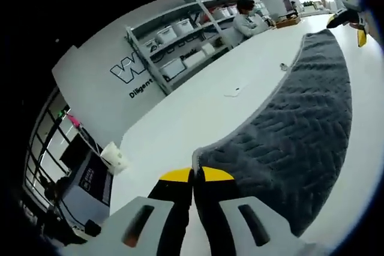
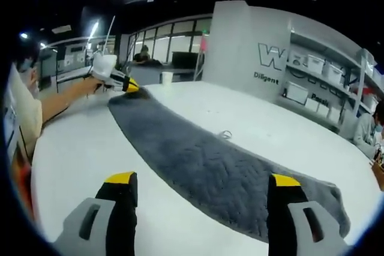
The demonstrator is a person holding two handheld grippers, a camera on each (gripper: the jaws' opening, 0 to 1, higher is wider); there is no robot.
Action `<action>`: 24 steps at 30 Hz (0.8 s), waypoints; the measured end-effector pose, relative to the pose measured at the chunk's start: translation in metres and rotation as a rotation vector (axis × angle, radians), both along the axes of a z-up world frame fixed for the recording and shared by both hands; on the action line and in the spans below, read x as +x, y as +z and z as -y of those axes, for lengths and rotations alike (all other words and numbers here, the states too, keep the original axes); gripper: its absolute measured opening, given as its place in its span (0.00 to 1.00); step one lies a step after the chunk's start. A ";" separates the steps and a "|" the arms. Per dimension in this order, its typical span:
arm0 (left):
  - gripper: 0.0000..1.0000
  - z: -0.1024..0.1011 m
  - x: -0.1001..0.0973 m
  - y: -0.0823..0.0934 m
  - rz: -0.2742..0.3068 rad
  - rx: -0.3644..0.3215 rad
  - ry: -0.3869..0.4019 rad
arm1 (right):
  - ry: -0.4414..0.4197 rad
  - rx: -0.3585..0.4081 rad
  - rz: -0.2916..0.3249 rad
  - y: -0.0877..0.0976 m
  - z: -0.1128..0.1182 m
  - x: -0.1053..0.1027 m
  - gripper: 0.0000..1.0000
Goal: Open the folded towel by lifting each exposed corner and separating the folded layers until the towel lies flat within the target outline without major curled edges
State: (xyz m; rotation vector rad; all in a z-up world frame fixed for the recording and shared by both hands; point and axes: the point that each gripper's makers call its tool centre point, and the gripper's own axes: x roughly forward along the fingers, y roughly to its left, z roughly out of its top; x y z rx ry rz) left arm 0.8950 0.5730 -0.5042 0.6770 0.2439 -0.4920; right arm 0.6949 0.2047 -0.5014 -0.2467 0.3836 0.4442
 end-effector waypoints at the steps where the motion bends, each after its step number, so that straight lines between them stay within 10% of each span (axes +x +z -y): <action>1: 0.04 0.000 0.000 0.000 0.006 0.011 0.002 | 0.000 -0.001 0.000 0.000 0.000 0.000 0.89; 24: 0.09 -0.016 0.003 -0.020 -0.048 -0.033 0.049 | 0.023 -0.015 -0.019 -0.005 -0.005 -0.003 0.88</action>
